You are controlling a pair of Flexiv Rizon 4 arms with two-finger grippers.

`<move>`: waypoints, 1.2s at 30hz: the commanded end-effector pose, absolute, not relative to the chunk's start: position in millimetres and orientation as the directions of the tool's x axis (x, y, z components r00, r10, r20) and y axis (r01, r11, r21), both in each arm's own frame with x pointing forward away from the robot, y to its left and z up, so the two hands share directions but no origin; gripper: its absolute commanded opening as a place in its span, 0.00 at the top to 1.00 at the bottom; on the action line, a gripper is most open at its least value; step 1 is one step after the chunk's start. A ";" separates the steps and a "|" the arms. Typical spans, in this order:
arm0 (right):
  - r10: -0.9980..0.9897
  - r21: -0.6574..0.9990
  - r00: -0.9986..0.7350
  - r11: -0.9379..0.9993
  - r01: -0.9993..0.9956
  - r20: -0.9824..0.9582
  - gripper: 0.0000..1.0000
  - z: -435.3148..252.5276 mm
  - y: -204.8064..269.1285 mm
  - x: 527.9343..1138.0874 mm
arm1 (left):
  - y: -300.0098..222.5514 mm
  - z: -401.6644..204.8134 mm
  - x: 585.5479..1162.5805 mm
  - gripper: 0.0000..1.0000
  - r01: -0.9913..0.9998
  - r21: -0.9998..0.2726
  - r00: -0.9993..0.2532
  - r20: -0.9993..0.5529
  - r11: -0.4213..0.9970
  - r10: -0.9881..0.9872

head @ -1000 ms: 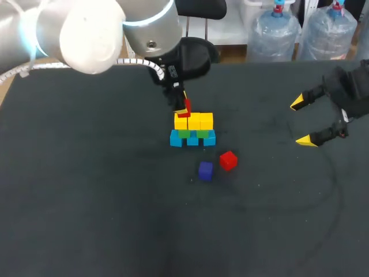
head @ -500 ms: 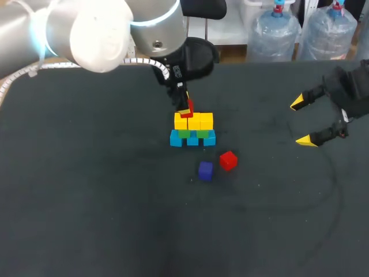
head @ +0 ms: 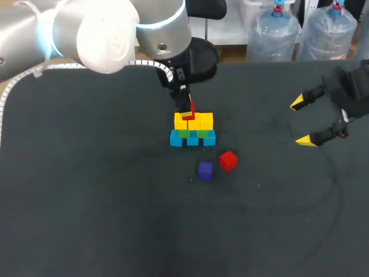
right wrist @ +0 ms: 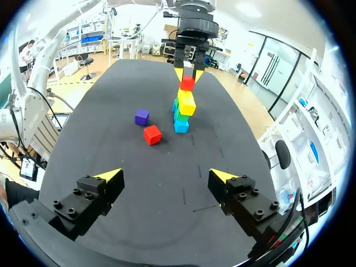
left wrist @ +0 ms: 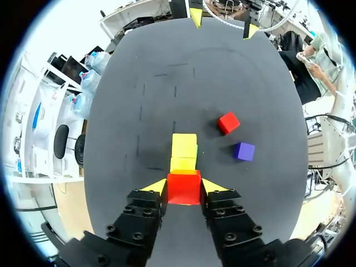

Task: Place the blue cubes, place green cubes on the blue cubes, place the yellow cubes on the green cubes, then place the red cubes on the yellow cubes, and place purple cube on the red cubes.

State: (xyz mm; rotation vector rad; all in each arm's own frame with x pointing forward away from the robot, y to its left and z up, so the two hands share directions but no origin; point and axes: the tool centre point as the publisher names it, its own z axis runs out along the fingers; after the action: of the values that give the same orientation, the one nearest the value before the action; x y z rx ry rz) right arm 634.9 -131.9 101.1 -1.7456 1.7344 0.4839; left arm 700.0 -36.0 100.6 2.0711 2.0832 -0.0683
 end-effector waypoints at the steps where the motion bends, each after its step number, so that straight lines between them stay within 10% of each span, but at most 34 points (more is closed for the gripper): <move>1: -0.753 -0.171 0.070 0.057 -0.984 -0.654 0.00 100.0 -131.5 636.1 | -39.0 100.3 703.6 1.00 0.994 0.104 0.005 -0.168 0.012 0.986; 36: -0.753 -0.171 0.070 0.057 -0.984 -0.654 0.00 100.0 -131.5 636.1 | -36.7 94.1 706.1 1.00 0.995 0.096 0.006 -0.155 0.009 0.988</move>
State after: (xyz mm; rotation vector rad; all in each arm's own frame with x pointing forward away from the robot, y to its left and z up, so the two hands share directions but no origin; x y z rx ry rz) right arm 634.9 -131.9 101.1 -1.7456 1.7344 0.4839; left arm 702.8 -35.3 94.0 2.0867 2.0929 -0.0610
